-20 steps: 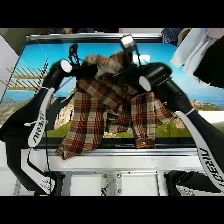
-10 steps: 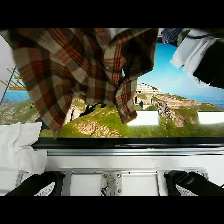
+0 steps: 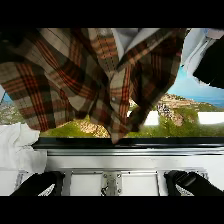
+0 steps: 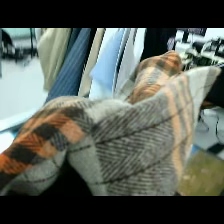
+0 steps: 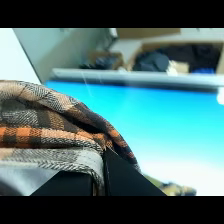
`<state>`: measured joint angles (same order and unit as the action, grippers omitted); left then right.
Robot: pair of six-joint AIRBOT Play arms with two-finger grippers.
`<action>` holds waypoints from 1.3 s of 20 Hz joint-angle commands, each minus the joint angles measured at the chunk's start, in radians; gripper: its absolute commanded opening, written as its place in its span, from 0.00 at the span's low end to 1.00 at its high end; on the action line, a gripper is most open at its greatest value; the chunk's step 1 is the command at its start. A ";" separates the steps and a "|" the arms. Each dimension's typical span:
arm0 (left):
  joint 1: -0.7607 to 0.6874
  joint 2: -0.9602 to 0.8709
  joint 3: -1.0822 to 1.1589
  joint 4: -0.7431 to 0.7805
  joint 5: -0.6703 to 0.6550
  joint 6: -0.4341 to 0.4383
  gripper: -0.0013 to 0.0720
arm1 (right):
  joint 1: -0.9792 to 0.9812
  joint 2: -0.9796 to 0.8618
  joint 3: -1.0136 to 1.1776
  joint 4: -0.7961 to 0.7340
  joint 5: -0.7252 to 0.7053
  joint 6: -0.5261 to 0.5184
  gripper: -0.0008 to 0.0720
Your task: Fold the clothes and pants, and hang the long-sleeved shirts on hangers.
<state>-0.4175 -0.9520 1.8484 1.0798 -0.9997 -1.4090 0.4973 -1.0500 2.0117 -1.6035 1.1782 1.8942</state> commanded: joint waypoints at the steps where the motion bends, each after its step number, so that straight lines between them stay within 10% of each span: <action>1: 0.081 -0.168 0.051 -0.006 -0.264 -0.049 0.04 | 0.000 -0.050 -0.072 0.071 0.138 -0.011 0.05; 7: 0.200 -0.460 -0.110 -0.031 -0.573 -0.054 0.04 | -0.137 -0.370 -0.092 0.391 0.325 -0.262 0.05; 16: 0.191 -0.669 -0.486 -0.193 -0.651 0.041 0.05 | -0.219 -0.734 -0.118 0.444 0.351 -0.268 0.05; 17: 0.192 -0.670 -0.486 -0.191 -0.649 0.040 0.10 | -0.219 -0.737 -0.118 0.446 0.343 -0.268 0.05; 19: 0.220 -0.658 -0.453 -0.190 -0.650 0.036 0.87 | -0.219 -0.734 -0.117 0.449 0.341 -0.269 0.05; 26: 0.272 -0.427 -0.507 0.101 -0.381 -0.174 0.88 | -0.217 -0.731 -0.117 0.476 0.341 -0.272 0.05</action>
<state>-0.1486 -1.4689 1.3930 1.0233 -1.5204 -1.4849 0.2790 -1.7786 1.8946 -1.1461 1.5192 1.6226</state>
